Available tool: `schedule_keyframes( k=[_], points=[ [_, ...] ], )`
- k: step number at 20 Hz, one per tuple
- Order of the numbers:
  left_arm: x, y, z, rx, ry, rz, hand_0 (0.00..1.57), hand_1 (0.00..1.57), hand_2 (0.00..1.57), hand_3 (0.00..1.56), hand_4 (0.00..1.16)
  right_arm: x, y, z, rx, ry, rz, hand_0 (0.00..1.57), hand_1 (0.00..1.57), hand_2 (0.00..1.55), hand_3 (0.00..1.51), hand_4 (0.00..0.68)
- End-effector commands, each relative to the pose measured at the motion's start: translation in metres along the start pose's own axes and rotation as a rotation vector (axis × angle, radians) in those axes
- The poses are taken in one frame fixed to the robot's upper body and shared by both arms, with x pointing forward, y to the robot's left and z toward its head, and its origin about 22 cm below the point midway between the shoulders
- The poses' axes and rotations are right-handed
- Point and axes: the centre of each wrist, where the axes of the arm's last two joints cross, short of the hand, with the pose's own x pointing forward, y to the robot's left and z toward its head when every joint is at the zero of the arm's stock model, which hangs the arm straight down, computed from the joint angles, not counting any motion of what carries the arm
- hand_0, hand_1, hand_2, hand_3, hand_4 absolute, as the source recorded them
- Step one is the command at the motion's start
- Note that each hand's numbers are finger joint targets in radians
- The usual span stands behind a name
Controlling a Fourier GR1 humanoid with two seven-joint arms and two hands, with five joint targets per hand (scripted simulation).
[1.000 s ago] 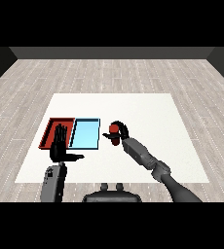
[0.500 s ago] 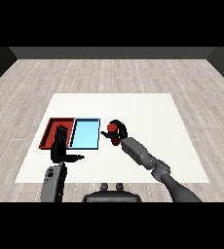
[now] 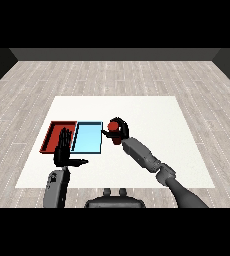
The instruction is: Pick the red can and put it in the red box
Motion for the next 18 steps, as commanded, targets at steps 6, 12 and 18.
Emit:
schedule_keyframes(
  k=[6, 12, 18],
  points=[
    [0.019, -0.043, -0.021, -0.126, 0.043, 0.064, 0.0, 0.0, 0.0, 0.0, 0.0, 0.046, -0.023, 0.005, 0.009, -0.215, -0.063, 1.48, 1.48, 1.44, 1.4, 0.631],
    [0.04, -0.048, -0.017, -0.125, 0.057, 0.042, 0.0, 0.0, 0.0, 0.0, 0.0, 0.079, -0.038, 0.032, -0.001, -0.233, -0.065, 1.48, 1.48, 1.44, 1.4, 0.631],
    [0.031, -0.097, -0.044, -0.179, 0.101, -0.014, 0.0, 0.0, 0.0, 0.0, 0.0, 0.066, -0.051, 0.055, 0.009, -0.273, -0.062, 1.44, 1.44, 1.41, 1.38, 0.622]
  ],
)
